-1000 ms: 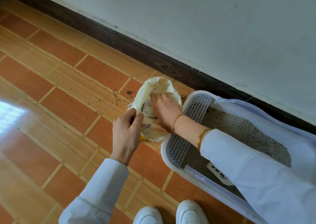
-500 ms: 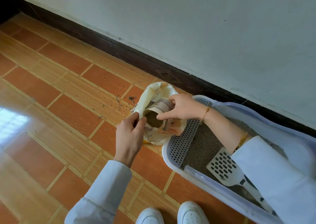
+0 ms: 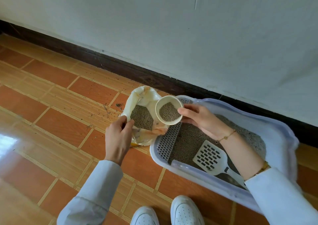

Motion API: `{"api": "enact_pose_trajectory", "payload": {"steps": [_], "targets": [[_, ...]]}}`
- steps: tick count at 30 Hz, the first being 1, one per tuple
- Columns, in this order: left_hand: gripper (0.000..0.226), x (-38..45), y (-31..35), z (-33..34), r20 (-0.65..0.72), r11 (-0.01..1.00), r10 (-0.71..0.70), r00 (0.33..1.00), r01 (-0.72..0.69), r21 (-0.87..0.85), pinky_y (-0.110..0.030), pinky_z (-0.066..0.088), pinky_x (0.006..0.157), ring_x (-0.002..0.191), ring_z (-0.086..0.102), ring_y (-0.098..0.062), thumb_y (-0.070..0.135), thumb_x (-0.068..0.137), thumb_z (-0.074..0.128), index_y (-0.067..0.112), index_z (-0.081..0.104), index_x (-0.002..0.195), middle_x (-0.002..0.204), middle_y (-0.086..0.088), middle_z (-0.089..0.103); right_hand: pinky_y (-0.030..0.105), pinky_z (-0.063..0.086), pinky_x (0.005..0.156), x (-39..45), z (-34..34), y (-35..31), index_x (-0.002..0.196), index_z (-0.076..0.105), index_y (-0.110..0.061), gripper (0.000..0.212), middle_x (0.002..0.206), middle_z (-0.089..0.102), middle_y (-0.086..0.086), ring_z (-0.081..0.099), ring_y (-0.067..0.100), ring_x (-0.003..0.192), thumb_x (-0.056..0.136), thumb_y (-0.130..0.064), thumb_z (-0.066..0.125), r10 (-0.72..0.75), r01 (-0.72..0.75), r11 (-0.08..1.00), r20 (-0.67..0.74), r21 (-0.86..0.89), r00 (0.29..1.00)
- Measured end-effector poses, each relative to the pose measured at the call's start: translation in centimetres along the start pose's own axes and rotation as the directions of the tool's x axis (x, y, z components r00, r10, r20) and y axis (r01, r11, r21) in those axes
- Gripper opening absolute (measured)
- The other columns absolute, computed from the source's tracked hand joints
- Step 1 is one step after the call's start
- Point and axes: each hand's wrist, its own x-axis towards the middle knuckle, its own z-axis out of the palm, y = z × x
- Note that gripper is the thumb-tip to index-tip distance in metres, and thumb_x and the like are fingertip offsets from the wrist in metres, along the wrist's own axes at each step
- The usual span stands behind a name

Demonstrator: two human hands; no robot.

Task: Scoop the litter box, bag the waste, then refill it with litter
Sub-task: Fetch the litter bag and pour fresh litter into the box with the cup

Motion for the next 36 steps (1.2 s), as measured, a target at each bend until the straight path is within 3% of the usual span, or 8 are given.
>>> {"api": "enact_pose_trajectory", "payload": {"steps": [4, 9, 14, 19, 24, 29, 33, 36], "targets": [[0.039, -0.9, 0.4, 0.7, -0.002, 1.0, 0.022, 1.0, -0.022, -0.006, -0.03, 0.018, 0.05, 0.05, 0.02, -0.013, 0.013, 0.092, 0.055, 0.003, 0.031, 0.063, 0.054, -0.003, 0.027, 0.037, 0.051, 0.096, -2.0, -2.3, 1.3, 0.115, 0.065, -0.015, 0.069, 0.112, 0.07, 0.003, 0.063, 0.022, 0.11, 0.061, -0.055, 0.081, -0.04, 0.035, 0.999, -0.178, -0.031, 0.983], [0.038, -0.9, 0.3, 0.7, -0.003, 0.999, 0.036, 0.999, -0.036, -0.012, -0.032, 0.019, 0.052, 0.051, 0.023, -0.016, 0.029, 0.083, 0.051, 0.001, 0.035, 0.063, 0.052, -0.001, 0.03, 0.017, 0.047, 0.075, -3.7, -4.0, 2.6, 0.123, 0.051, -0.027, 0.07, 0.111, 0.06, -0.012, 0.059, 0.004, 0.1, 0.065, -0.05, 0.082, -0.192, -0.006, 0.919, -0.463, -0.394, 0.866], [0.037, -1.1, 0.7, 0.7, -0.006, 0.999, 0.047, 0.999, -0.047, 0.008, -0.03, 0.019, 0.051, 0.05, 0.024, -0.016, 0.032, 0.081, 0.049, 0.003, 0.037, 0.062, 0.051, 0.001, 0.032, 0.032, 0.051, 0.088, -4.2, -4.6, 4.2, 0.131, 0.043, -0.026, 0.088, 0.119, 0.052, -0.007, 0.054, 0.012, 0.106, 0.059, -0.055, 0.083, -0.348, 0.02, 0.802, -0.441, -0.597, 0.827], [0.033, -1.3, 1.0, 0.8, -0.001, 0.999, 0.041, 0.999, -0.041, -0.001, -0.03, 0.018, 0.052, 0.05, 0.022, -0.016, 0.03, 0.081, 0.05, 0.013, 0.031, 0.059, 0.05, 0.003, 0.028, 0.044, 0.049, 0.096, -4.2, -4.4, 4.2, 0.139, 0.036, -0.018, 0.1, 0.128, 0.048, 0.001, 0.05, 0.019, 0.117, 0.058, -0.056, 0.08, -0.447, 0.049, 0.768, -0.479, -0.639, 0.755], [0.033, -1.4, 0.9, 0.8, 0.0, 0.999, 0.046, 0.999, -0.046, 0.005, -0.03, 0.017, 0.052, 0.051, 0.023, -0.017, 0.031, 0.08, 0.049, 0.011, 0.032, 0.059, 0.051, 0.001, 0.029, 0.041, 0.049, 0.097, -4.5, -4.6, 3.9, 0.141, 0.033, -0.014, 0.099, 0.13, 0.044, 0.001, 0.047, 0.018, 0.119, 0.062, -0.049, 0.081, -0.543, 0.079, 0.706, -0.467, -0.704, 0.698], [0.039, -1.3, 0.7, 0.9, 0.002, 0.999, 0.05, 0.999, -0.05, 0.008, -0.031, 0.019, 0.053, 0.052, 0.024, -0.017, 0.031, 0.081, 0.049, -0.001, 0.035, 0.063, 0.053, -0.002, 0.031, 0.039, 0.048, 0.098, -4.2, -5.2, 3.8, 0.141, 0.033, -0.013, 0.1, 0.132, 0.042, 0.002, 0.048, 0.019, 0.116, 0.062, -0.047, 0.085, -0.543, 0.07, 0.718, -0.494, -0.692, 0.679], [0.033, -1.2, 0.8, 0.8, 0.001, 0.999, 0.051, 0.999, -0.051, -0.005, -0.031, 0.019, 0.053, 0.051, 0.023, -0.017, 0.03, 0.081, 0.049, 0.012, 0.032, 0.059, 0.052, 0.0, 0.029, 0.024, 0.047, 0.093, -4.1, -5.3, 3.4, 0.139, 0.035, -0.014, 0.097, 0.13, 0.044, 0.001, 0.05, 0.017, 0.113, 0.062, -0.046, 0.085, -0.551, 0.089, 0.738, -0.521, -0.669, 0.652], [0.034, -1.2, 0.7, 0.9, 0.004, 0.999, 0.054, 0.999, -0.054, -0.002, -0.031, 0.019, 0.053, 0.052, 0.023, -0.017, 0.03, 0.081, 0.049, 0.01, 0.032, 0.06, 0.052, -0.001, 0.03, 0.01, 0.043, 0.087, -4.2, -5.5, 3.2, 0.137, 0.038, -0.013, 0.093, 0.128, 0.046, 0.002, 0.051, 0.015, 0.109, 0.062, -0.041, 0.087, -0.569, 0.109, 0.744, -0.541, -0.659, 0.619]]}}
